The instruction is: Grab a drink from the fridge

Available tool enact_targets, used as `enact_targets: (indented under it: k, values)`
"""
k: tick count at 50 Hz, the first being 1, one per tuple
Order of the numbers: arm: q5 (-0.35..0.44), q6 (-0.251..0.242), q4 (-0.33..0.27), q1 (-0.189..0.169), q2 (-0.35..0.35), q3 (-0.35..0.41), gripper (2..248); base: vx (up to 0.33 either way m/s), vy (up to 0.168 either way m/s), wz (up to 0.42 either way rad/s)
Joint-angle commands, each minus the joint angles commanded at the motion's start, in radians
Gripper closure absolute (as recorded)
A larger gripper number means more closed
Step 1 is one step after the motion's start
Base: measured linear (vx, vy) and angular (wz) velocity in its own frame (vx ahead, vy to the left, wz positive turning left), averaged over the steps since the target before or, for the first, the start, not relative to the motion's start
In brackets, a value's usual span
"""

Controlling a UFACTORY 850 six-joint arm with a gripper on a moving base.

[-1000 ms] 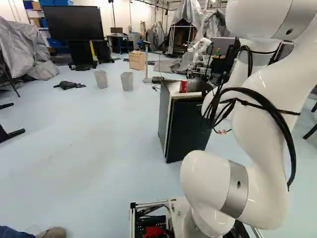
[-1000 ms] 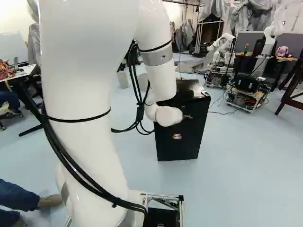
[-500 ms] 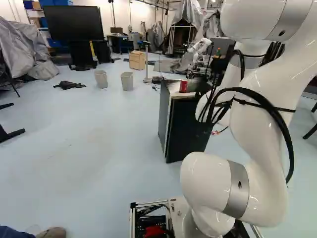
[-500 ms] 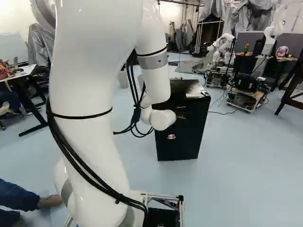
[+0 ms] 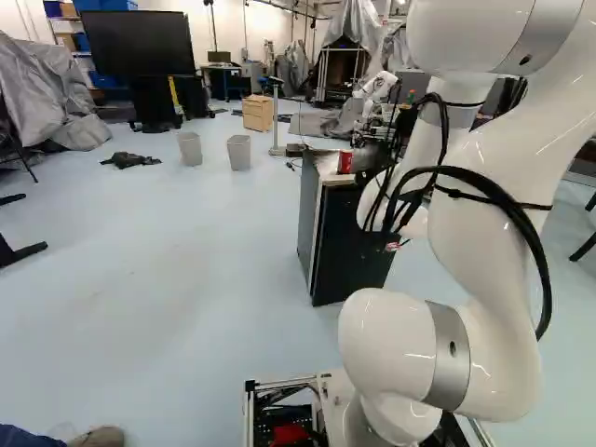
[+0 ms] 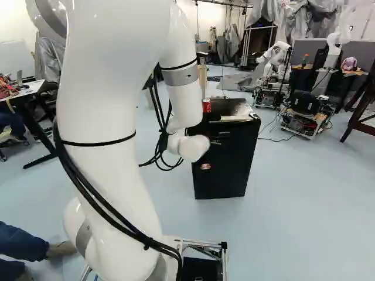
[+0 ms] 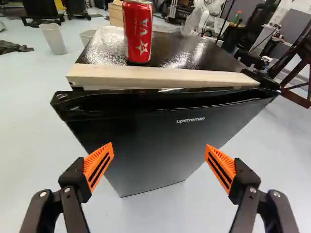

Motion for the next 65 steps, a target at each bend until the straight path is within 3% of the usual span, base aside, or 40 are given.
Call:
enact_targets:
  k: [23,65]
  values:
    - [0.000,0.000,0.000,0.026,-0.038,-0.048,3,0.000,0.000,0.000]
    - [0.000,0.000,0.000,0.042,-0.087,-0.111,3,0.000,0.000,0.000]
